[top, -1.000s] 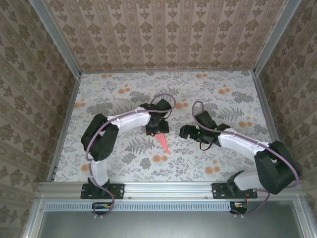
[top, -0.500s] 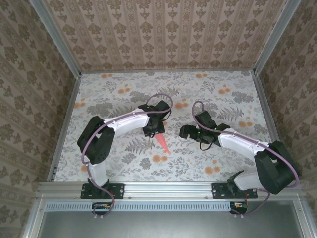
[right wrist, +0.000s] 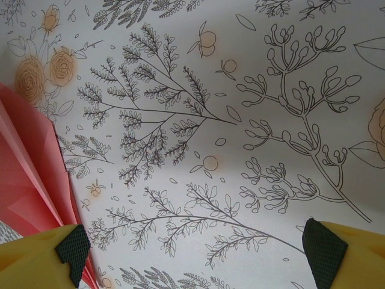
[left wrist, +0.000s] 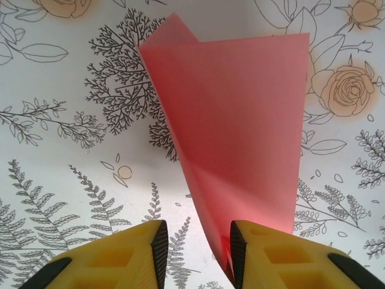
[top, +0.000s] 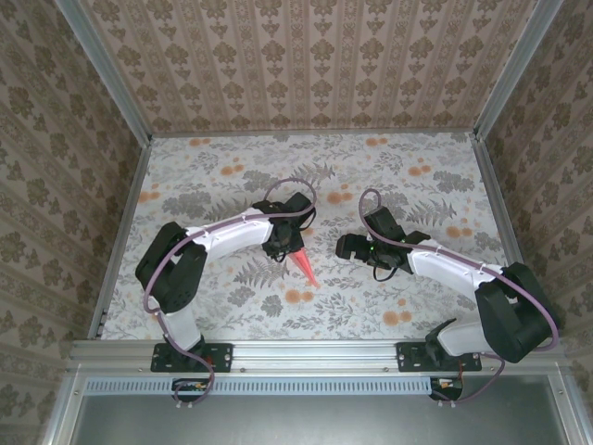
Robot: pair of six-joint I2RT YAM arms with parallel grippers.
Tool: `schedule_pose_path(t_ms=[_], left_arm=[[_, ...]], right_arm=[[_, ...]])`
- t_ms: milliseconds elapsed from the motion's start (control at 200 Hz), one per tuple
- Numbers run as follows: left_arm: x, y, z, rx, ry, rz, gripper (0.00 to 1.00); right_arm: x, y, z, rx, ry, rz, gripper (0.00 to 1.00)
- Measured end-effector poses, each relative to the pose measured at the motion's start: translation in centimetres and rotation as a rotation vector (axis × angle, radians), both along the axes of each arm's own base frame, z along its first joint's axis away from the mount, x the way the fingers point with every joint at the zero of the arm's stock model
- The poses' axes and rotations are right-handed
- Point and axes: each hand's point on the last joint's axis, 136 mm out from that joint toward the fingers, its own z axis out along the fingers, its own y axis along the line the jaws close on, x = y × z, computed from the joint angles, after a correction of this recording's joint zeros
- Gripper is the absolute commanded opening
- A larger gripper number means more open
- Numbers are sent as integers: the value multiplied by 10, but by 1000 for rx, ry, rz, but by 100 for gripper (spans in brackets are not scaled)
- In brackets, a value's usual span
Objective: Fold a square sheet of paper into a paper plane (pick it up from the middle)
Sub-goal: Turn over a paper plane at the center of the table, then move the paper plane to the center of the table.
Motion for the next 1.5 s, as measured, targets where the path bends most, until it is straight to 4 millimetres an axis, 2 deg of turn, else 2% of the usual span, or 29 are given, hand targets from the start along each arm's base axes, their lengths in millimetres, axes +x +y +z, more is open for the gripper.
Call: schedule_pose_path(t_ms=[135, 235, 390, 575, 685, 795, 1030, 1240, 1340, 1500], left_arm=[[5, -3, -2, -14, -9, -6, 8], [10, -6, -1, -26, -20, -29, 2], [16, -17, 9, -53, -43, -129, 0], [19, -47, 46, -234, -108, -264, 0], [20, -59, 64, -377, -153, -306, 0], [20, -61, 61, -479, -166, -320, 0], [8, -38, 21, -526, -116, -253, 0], [-1, 2, 19, -485, -174, -147, 0], [-1, 18, 19, -464, -201, -94, 0], [-3, 33, 9, -421, -208, -35, 0]], right_arm=[[0, 0, -1, 1, 4, 2, 95], [-1, 0, -1, -2, 8, 0, 95], [0, -10, 2, -6, 10, -49, 94], [9, -22, 22, 23, -46, -108, 94], [10, -17, 32, 58, -78, -90, 94], [12, -5, 42, 120, -118, -40, 94], [16, 17, 52, 207, -154, 38, 91], [5, 42, 32, 204, -95, 119, 88], [0, 62, 29, 190, -80, 181, 85], [-4, 107, 36, 175, -94, 306, 75]])
